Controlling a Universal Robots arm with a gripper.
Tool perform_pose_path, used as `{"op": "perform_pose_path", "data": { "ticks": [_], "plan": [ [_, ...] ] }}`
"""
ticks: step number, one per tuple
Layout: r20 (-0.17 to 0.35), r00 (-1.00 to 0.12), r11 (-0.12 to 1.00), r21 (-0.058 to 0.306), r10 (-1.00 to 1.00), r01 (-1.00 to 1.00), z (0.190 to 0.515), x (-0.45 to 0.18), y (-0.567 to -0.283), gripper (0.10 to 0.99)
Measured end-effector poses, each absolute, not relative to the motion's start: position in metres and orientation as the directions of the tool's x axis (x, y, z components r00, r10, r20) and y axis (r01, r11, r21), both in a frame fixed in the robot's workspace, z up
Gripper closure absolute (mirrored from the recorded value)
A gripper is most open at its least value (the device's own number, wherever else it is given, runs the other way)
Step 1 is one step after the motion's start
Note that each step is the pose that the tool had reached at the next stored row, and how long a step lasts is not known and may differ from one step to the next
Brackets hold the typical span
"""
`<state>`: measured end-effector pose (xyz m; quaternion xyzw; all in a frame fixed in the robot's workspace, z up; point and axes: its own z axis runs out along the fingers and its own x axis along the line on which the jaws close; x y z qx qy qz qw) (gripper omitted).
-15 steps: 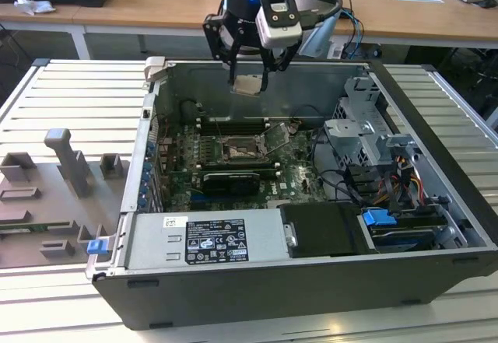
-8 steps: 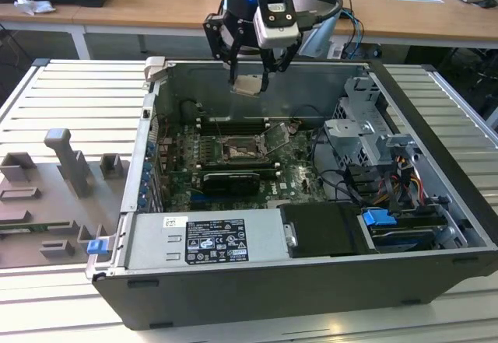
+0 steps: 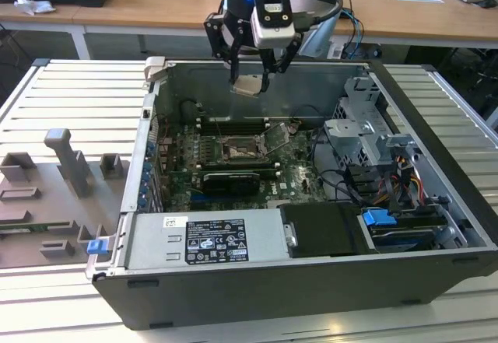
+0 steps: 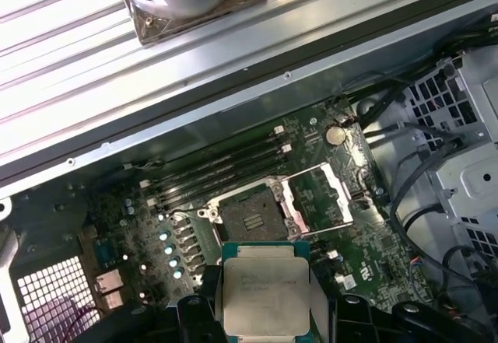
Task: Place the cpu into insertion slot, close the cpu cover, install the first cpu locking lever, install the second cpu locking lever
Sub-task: 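Place the cpu into insertion slot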
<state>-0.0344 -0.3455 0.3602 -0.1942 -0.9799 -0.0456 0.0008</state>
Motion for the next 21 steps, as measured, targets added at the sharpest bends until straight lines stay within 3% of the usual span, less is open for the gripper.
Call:
{"op": "perform_pose_path", "data": {
  "ticks": [21],
  "plan": [
    [0.019, -0.847, 0.843, 0.089, 0.531, 0.530, 0.3590, -0.0344, -0.3455, 0.549]
  ]
}}
